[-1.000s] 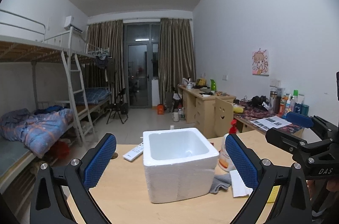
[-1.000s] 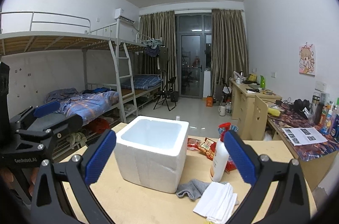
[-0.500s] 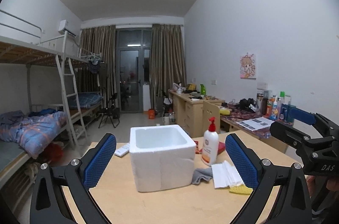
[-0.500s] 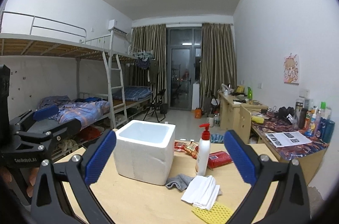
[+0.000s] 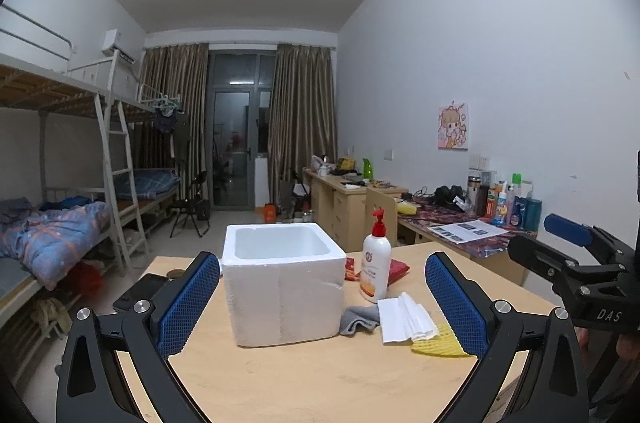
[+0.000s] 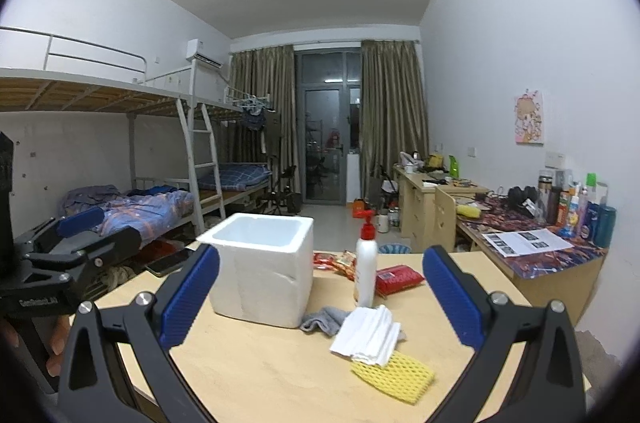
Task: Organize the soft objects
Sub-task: 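Withdraw both tools from the box toward the remaining tissues and yellow net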
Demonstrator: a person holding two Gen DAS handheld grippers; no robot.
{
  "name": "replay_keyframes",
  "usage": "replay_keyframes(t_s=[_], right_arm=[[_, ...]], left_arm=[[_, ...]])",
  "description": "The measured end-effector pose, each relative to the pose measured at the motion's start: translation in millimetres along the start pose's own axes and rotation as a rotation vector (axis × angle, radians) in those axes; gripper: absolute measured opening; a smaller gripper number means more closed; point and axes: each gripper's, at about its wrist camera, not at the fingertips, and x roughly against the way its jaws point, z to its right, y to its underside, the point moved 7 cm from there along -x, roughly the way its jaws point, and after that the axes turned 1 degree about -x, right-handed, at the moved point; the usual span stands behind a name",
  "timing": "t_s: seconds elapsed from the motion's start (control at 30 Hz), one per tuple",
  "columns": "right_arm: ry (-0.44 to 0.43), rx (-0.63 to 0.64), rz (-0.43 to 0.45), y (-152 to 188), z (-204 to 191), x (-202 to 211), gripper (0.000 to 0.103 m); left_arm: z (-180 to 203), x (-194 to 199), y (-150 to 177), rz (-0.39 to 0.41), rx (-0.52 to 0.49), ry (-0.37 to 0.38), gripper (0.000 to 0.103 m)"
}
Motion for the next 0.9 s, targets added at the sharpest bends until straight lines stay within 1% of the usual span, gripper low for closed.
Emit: replay_keyframes(t_s=[0.17, 0.27, 0.4, 0.5, 0.63, 0.7, 0.8, 0.9], right_arm=[[0.001, -0.031, -0.006, 15.2, 8.1, 1.6, 0.103], [0.013, -0.054, -0.046, 27.3, 14.3, -4.3, 0.103], [0.030, -0.061, -0.073, 41.1, 18.0, -10.7, 0.103], [0.049, -0.032, -0.090, 49.7, 17.3, -14.5, 0.103], [0.112, 0.035, -0.101, 60.2, 14.7, -21.0, 0.103], [0.112, 0.047, -0.099, 65.3, 15.2, -22.8, 0.103], [0.109, 0.069, -0.121, 72.4, 14.5, -28.2, 0.103], [0.109, 0.057, -0.136, 79.0, 18.3, -31.6, 0.103]], left_arm=[[5.7, -1.6, 6.2, 0.025, 0.010, 0.018, 0.103], [11.2, -9.1, 14.8, 0.013, 0.008, 0.029, 0.103], [13.5, -20.7, 24.0, -0.014, 0.010, 0.037, 0.103], [17.6, -31.8, 31.4, -0.036, 0.012, 0.045, 0.103], [21.7, -46.6, 41.2, -0.068, 0.018, 0.059, 0.103], [22.0, -54.1, 45.9, -0.080, 0.023, 0.059, 0.103], [22.3, -63.2, 53.1, -0.095, 0.027, 0.054, 0.103], [23.3, -72.5, 60.6, -0.114, 0.028, 0.058, 0.103]])
